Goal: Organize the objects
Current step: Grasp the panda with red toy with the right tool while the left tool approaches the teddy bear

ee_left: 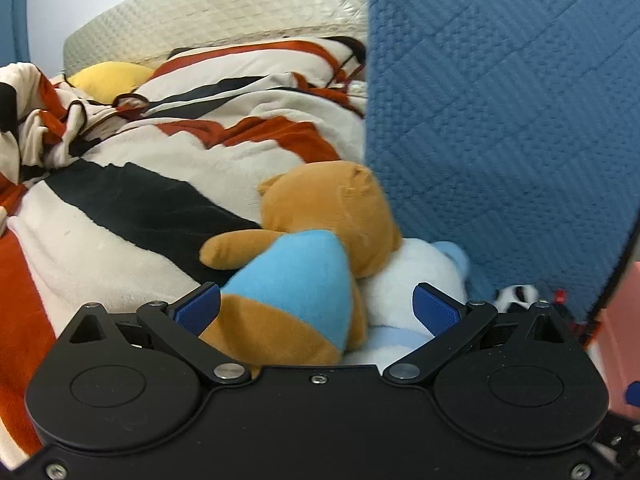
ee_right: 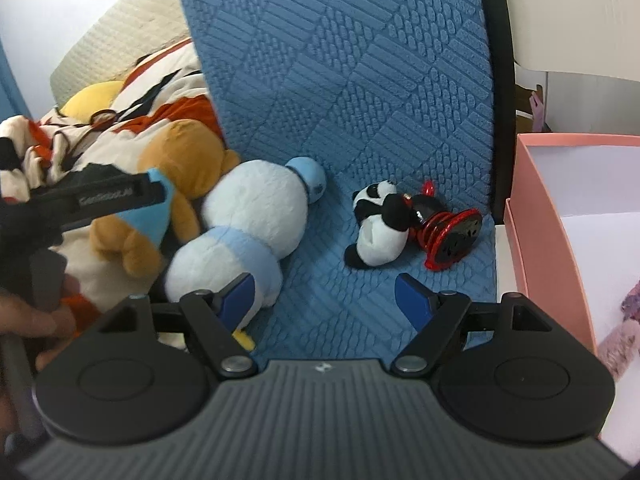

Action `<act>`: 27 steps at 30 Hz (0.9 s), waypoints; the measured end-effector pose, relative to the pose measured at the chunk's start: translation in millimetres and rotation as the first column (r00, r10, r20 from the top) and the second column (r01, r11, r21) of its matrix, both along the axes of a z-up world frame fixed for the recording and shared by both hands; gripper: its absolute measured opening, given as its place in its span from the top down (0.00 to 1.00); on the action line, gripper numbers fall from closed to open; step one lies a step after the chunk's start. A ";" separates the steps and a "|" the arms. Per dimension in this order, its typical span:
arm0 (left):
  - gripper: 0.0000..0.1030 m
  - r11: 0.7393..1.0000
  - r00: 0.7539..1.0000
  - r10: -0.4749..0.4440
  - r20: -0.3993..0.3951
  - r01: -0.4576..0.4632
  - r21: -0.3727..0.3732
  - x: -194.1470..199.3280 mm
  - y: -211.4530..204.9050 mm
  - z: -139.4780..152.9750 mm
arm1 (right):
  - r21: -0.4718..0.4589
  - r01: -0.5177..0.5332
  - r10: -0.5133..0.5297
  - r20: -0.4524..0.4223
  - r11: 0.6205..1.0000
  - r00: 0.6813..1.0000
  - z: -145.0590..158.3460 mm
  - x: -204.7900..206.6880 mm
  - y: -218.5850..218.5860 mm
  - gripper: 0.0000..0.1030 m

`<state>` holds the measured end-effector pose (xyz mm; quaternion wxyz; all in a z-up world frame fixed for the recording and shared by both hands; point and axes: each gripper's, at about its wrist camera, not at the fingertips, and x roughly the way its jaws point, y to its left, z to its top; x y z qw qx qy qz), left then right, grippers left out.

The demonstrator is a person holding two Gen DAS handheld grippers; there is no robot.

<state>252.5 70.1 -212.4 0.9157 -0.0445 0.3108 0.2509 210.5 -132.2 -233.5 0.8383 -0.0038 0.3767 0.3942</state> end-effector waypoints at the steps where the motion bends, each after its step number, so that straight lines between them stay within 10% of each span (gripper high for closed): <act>1: 0.01 1.000 1.000 0.012 -0.004 -0.012 0.001 2.8 3.5 -2.0 | -0.004 0.007 -0.007 0.003 1.000 1.000 -2.0 3.0 3.2 0.24; 27: 0.04 0.984 0.993 0.026 -0.119 -0.004 0.179 48.5 19.0 -40.3 | -0.089 0.146 -0.135 0.121 0.985 0.983 -47.2 68.8 77.9 0.42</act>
